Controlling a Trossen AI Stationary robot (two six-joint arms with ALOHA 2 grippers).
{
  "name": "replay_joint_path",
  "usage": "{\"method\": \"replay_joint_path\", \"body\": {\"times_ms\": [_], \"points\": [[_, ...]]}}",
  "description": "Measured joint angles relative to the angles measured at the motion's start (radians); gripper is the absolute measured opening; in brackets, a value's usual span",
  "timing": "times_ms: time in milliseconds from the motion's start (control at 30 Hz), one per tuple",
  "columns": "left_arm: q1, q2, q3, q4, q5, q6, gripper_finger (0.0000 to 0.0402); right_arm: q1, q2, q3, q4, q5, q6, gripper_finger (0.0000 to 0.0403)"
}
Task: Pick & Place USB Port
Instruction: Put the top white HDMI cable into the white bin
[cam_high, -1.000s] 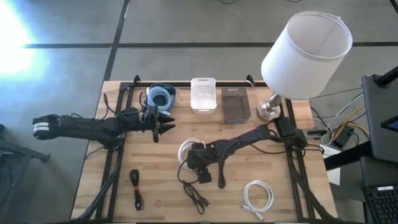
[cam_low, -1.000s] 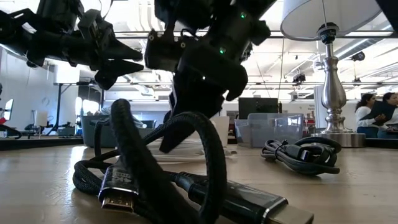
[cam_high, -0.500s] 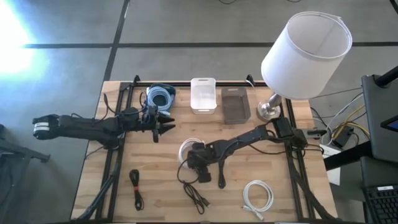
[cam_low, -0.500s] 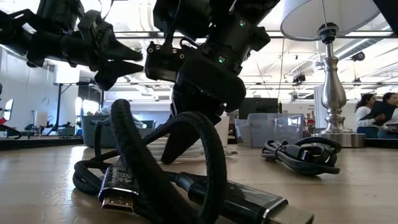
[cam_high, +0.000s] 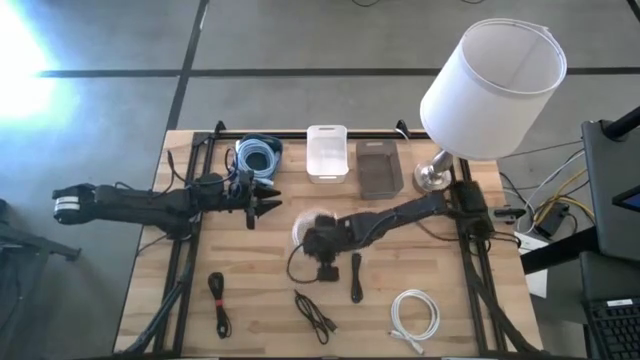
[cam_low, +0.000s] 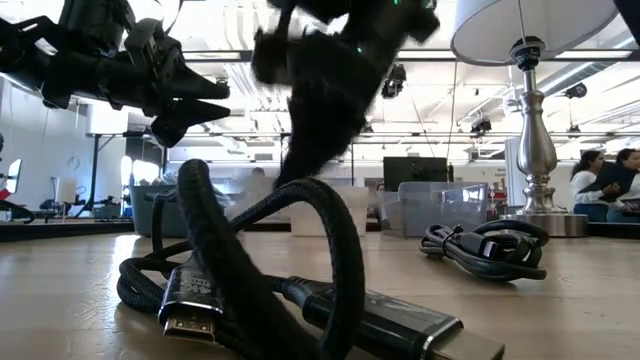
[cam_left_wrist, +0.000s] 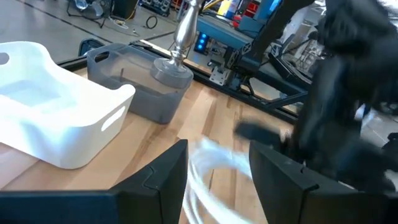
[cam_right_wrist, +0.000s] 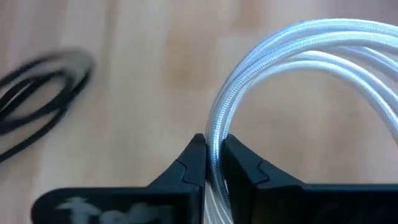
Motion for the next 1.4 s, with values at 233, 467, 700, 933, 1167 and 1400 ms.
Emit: {"method": "replay_joint_path", "body": {"times_ms": [233, 467, 700, 933, 1167, 1400], "points": [[0.000, 0.000, 0.000, 0.000, 0.000, -0.005, 0.0174, -0.073, -0.162, -0.003, 0.032, 0.178, -0.152, 0.0030], [0.000, 0.000, -0.002, -0.005, 0.000, -0.032, 0.0174, -0.252, -0.256, -0.089, 0.330, 0.040, -0.244, 0.0030], [0.000, 0.000, -0.002, -0.012, -0.001, -0.032, 0.0174, -0.414, -0.210, -0.222, 0.633, -0.045, -0.102, 0.0031], [0.000, 0.000, -0.002, -0.013, -0.001, -0.032, 0.0174, -0.515, -0.148, -0.251, 0.687, -0.055, 0.045, 0.0031], [0.000, 0.000, -0.002, -0.014, -0.013, -0.032, 0.0174, -0.551, -0.057, -0.239, 0.767, -0.239, 0.134, 0.0031], [0.000, 0.000, -0.002, -0.023, -0.018, -0.032, 0.0174, -0.534, -0.007, -0.241, 0.812, -0.251, 0.188, 0.0039]]}}
